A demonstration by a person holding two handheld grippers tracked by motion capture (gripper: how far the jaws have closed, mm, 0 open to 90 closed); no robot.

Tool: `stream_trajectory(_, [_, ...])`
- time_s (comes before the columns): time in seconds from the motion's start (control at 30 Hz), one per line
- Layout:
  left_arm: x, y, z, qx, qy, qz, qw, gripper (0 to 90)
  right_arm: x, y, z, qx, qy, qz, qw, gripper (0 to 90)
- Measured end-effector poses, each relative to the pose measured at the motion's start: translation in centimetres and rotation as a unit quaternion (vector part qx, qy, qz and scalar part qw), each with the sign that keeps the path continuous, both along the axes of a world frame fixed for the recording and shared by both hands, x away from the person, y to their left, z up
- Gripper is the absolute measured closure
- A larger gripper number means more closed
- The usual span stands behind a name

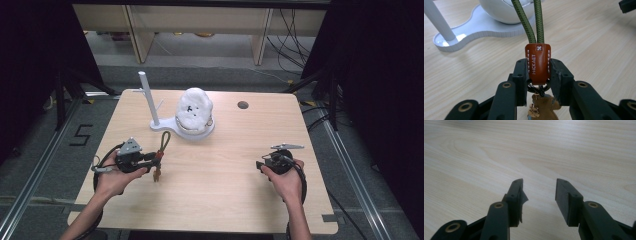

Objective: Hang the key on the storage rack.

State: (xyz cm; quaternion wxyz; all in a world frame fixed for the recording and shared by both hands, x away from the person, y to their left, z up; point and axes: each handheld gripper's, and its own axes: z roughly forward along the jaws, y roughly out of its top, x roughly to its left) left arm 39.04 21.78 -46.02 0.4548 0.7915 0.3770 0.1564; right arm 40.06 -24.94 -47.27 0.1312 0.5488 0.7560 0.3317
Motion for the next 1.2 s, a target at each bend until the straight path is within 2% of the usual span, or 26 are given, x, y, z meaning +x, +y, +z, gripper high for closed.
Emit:
stream_trajectory(0.07, [0.0,0.3,0.1,0.002,-0.005,0.001,1.0000,67.6,0.0,0.0,0.0,0.000,0.000,0.000,1.0000,58.7])
stream_trajectory(0.17, [-0.2,0.5,0.2,-0.012,-0.008,0.008,0.9999,67.7,-0.1,0.1,0.0,0.002,0.001,-0.006,1.0000,58.6])
stream_trajectory(0.3, [-0.2,1.0,0.3,-0.022,-0.014,0.019,0.9995,67.6,0.1,-0.1,0.0,0.000,-0.006,-0.002,1.0000,58.5])
stream_trajectory(0.53, [-0.3,2.1,0.7,-0.033,-0.025,0.037,0.9985,67.6,0.0,0.0,0.0,0.000,-0.005,-0.003,1.0000,58.3])
stream_trajectory(0.77, [-0.3,2.9,1.5,-0.047,-0.043,0.060,0.9962,67.6,0.0,0.1,0.0,0.003,-0.006,-0.009,0.9999,58.1])
stream_trajectory(0.83, [-0.2,3.1,1.7,-0.049,-0.047,0.064,0.9956,67.6,-0.1,0.2,0.2,0.008,0.003,-0.014,0.9999,58.0])
stream_trajectory(0.9, [-0.1,3.3,1.9,-0.053,-0.052,0.068,0.9949,67.6,-0.1,0.2,0.2,0.002,0.001,-0.017,0.9999,58.0])
stream_trajectory(0.97, [-0.1,3.5,2.1,-0.057,-0.057,0.071,0.9942,67.6,-0.1,0.1,0.3,0.005,0.002,-0.008,1.0000,58.0])
stream_trajectory(1.2, [0.0,4.0,2.6,-0.059,-0.066,0.082,0.9927,67.6,-0.2,0.1,0.4,0.000,0.000,-0.013,0.9999,57.8])
